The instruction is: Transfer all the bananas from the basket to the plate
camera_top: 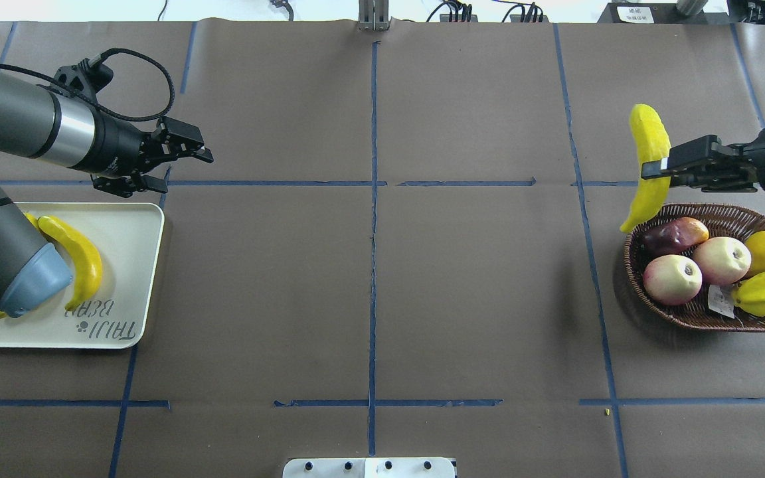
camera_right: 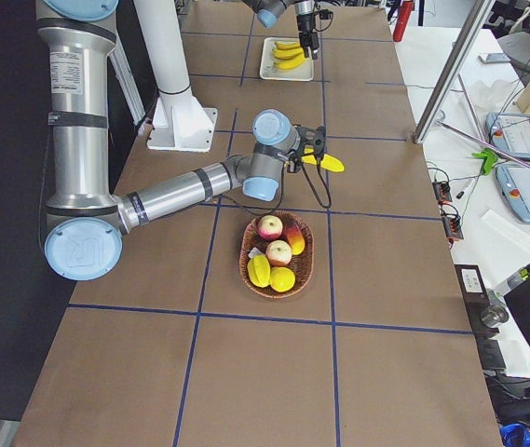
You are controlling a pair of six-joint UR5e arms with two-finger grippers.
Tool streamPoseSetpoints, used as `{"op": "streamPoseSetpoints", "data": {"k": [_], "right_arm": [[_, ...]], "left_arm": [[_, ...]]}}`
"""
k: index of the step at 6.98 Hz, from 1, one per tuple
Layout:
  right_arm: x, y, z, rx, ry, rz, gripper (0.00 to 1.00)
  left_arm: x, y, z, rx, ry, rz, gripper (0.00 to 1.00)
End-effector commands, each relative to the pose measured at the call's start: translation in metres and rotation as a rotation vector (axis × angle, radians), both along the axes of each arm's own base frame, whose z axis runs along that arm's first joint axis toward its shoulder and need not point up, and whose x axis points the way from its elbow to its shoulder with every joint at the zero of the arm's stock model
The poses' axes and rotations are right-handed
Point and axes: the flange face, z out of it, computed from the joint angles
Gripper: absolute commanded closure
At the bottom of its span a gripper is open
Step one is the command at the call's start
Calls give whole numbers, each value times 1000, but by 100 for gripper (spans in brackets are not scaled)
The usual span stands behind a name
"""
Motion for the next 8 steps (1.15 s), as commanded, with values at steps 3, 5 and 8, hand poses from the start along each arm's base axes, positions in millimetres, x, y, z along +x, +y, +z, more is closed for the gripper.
{"op": "streamPoseSetpoints", "data": {"k": [3, 5, 8], "right_arm": [[-183, 73, -79, 39, -237, 46, 99], [-229, 102, -104, 47, -274, 29, 99], [-241, 113, -110, 47, -283, 26, 99]], "left_arm": [[53, 19, -119, -88, 203, 1, 0], [86, 33, -158, -92, 249, -11, 0], [166, 30, -176, -69, 264, 5, 1]]}}
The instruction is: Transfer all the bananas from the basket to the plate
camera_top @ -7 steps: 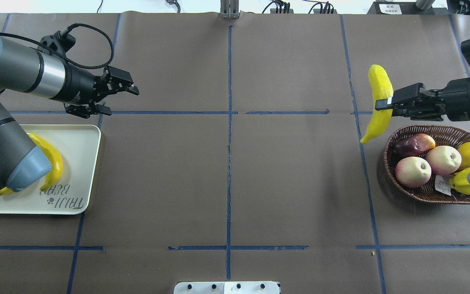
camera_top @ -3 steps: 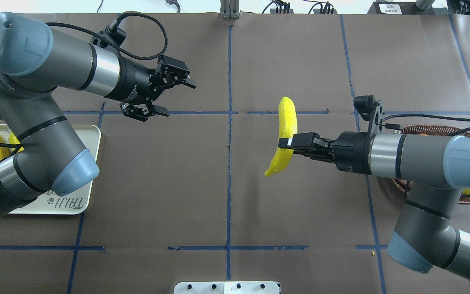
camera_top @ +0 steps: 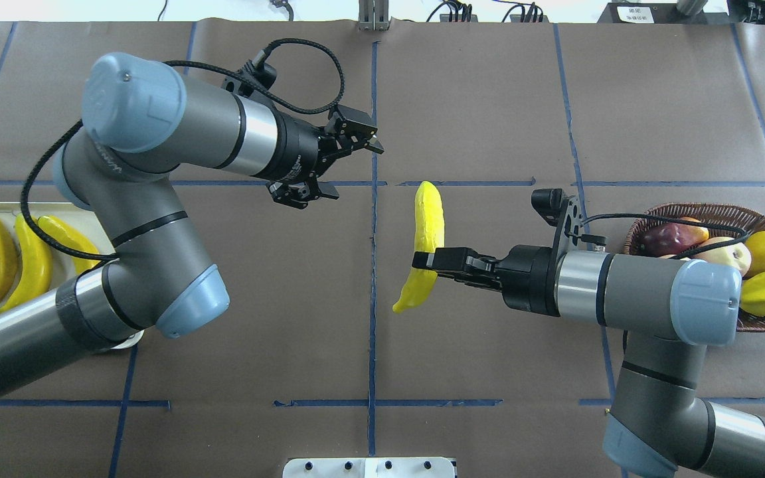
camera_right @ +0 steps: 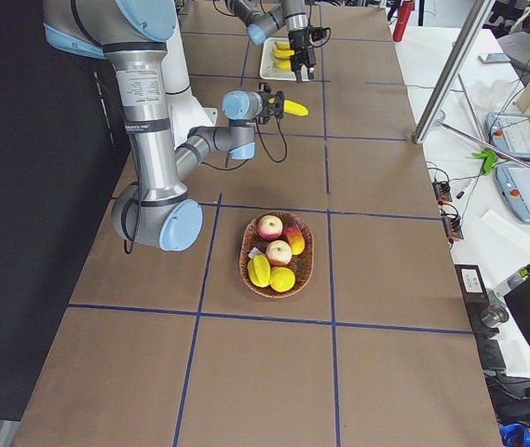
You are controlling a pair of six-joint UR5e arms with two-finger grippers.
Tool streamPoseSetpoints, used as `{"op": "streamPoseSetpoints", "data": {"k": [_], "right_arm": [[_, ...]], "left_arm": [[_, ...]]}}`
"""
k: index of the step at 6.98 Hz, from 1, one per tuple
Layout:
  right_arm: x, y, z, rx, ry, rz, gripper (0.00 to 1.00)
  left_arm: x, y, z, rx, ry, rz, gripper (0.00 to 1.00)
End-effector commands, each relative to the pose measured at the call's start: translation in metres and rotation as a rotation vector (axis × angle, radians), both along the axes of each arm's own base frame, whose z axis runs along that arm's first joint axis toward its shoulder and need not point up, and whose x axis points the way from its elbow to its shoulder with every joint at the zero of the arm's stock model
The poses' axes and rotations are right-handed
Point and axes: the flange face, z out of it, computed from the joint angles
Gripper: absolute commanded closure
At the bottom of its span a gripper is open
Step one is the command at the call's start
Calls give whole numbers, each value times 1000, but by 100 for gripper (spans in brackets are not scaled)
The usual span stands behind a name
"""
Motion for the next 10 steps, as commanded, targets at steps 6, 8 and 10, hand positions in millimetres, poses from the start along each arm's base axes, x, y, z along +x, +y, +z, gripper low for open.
{"op": "streamPoseSetpoints", "data": {"k": [6, 8, 10], "right_arm": [[-12, 11, -5, 0, -9, 14, 99], [-12, 10, -9, 3, -16, 16, 99], [-12, 10, -8, 4, -14, 15, 99]], "left_arm": [[80, 38, -21, 30, 25, 85, 1], [87, 45, -19, 30, 24, 97, 1], [88, 47, -20, 33, 31, 99, 52]]}}
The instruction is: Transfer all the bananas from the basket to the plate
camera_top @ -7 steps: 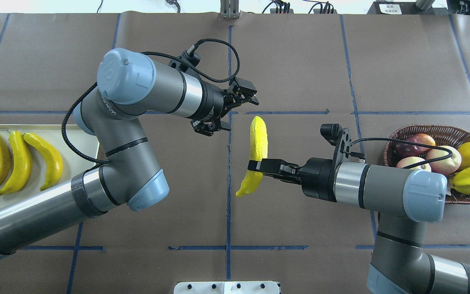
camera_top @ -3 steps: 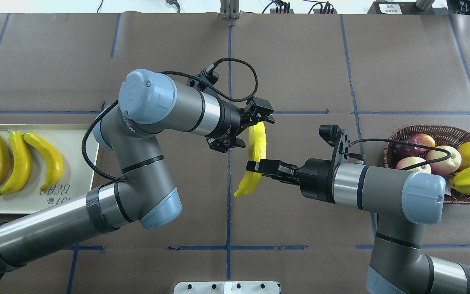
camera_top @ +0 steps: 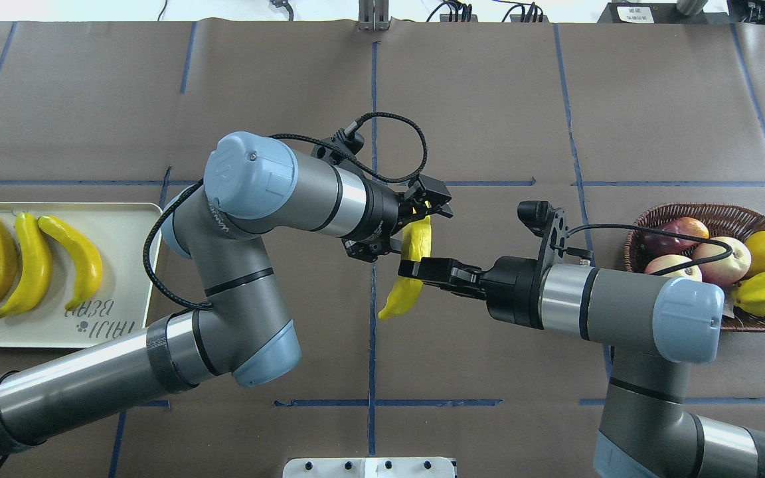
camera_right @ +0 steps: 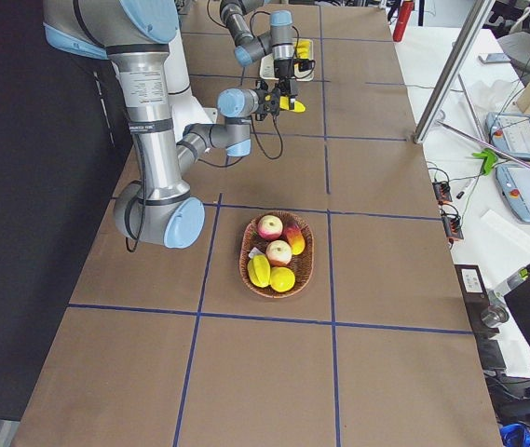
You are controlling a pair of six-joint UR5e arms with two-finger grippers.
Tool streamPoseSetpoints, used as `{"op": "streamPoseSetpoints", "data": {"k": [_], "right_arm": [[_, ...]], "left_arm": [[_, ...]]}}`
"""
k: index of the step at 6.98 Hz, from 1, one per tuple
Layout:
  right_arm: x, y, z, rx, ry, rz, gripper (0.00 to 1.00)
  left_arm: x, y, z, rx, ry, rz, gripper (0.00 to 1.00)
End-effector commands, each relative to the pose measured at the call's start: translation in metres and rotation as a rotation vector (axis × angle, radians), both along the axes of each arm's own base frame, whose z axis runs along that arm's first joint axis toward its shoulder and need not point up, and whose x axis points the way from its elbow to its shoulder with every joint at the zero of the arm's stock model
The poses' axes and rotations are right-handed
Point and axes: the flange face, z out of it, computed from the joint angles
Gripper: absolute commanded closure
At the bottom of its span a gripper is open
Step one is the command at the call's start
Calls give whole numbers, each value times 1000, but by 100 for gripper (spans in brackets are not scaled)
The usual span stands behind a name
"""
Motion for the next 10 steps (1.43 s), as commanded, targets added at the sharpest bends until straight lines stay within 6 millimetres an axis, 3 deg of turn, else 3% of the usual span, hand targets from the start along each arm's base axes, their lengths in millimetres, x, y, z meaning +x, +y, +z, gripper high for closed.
{"op": "streamPoseSetpoints", "data": {"k": [1, 2, 3, 4, 7, 9, 10], "right_arm": [[-1, 1, 1, 0, 3, -2, 98], [-3, 1, 3, -2, 8, -4, 96], [-4, 1, 5, -4, 11, -6, 38], [-2, 1, 4, -4, 9, -3, 1], [9, 3, 1, 1, 0, -6, 0], [36, 13, 12, -1, 12, -16, 0], [61, 18, 25, -7, 36, -25, 0]], "left_arm": [[0, 1, 1, 2, 8, 0, 87], [-3, -1, 1, 3, 10, -5, 99], [-4, -2, 0, 5, 11, -6, 100], [-6, -4, 0, 5, 11, -11, 100], [-15, -16, 1, 2, 8, -33, 100], [-38, -47, 7, 0, -11, -87, 100], [-54, -64, 38, -28, -55, -105, 100]]}}
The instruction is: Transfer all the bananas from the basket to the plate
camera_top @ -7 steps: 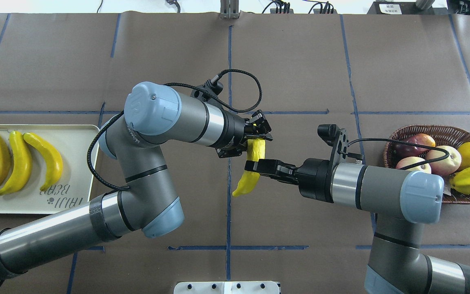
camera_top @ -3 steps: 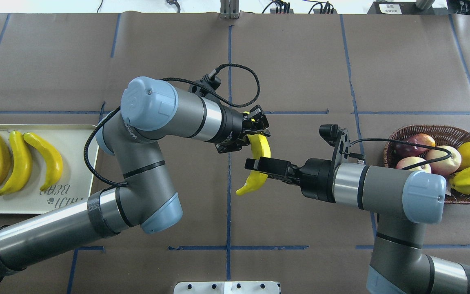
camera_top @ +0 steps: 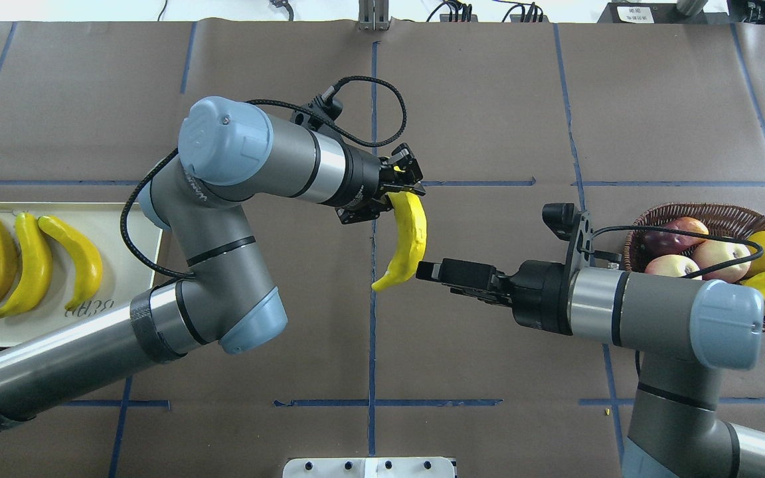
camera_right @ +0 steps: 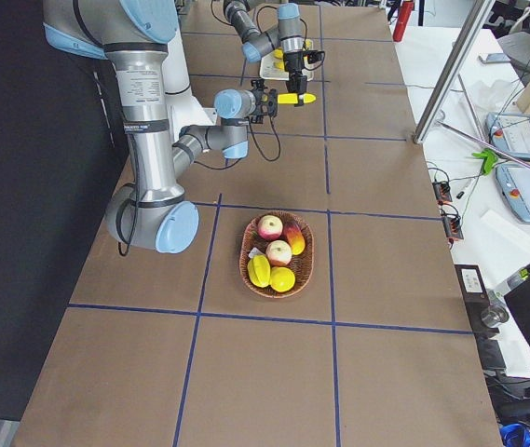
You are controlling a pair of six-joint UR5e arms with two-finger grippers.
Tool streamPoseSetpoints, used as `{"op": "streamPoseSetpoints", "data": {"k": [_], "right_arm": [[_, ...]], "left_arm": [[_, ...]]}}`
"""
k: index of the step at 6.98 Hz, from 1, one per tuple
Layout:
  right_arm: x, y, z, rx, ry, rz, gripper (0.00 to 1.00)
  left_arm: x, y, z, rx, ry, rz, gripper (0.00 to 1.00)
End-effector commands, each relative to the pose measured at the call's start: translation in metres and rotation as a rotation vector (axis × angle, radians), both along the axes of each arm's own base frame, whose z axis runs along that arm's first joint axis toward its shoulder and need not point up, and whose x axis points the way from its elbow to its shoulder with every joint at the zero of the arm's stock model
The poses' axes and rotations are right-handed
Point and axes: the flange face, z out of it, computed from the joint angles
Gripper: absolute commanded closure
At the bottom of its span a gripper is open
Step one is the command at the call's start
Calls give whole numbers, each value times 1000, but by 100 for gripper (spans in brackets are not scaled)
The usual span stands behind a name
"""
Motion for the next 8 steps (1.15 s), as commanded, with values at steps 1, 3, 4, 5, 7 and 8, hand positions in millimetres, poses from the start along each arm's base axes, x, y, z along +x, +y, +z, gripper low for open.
{"op": "streamPoseSetpoints", "data": {"k": [1, 3, 4, 5, 7, 8], "right_arm": [[54, -7, 27, -7, 56, -33, 0], [136, -53, 56, -18, 124, -69, 0], [178, -74, 74, 2, 231, -77, 0], [200, -90, 95, 34, 371, -84, 0], [223, -117, 139, 112, 645, -121, 0], [236, -127, 153, 138, 735, -153, 0]], "left_arm": [[-26, -27, 66, -62, -89, -42, 100], [-93, -45, 141, -48, -220, -99, 100], [-126, -25, 158, -1, -332, -73, 100], [-155, 0, 177, 16, -440, -42, 100], [-182, 21, 254, 54, -626, -38, 100], [-190, 27, 283, 76, -685, -3, 100]]}}
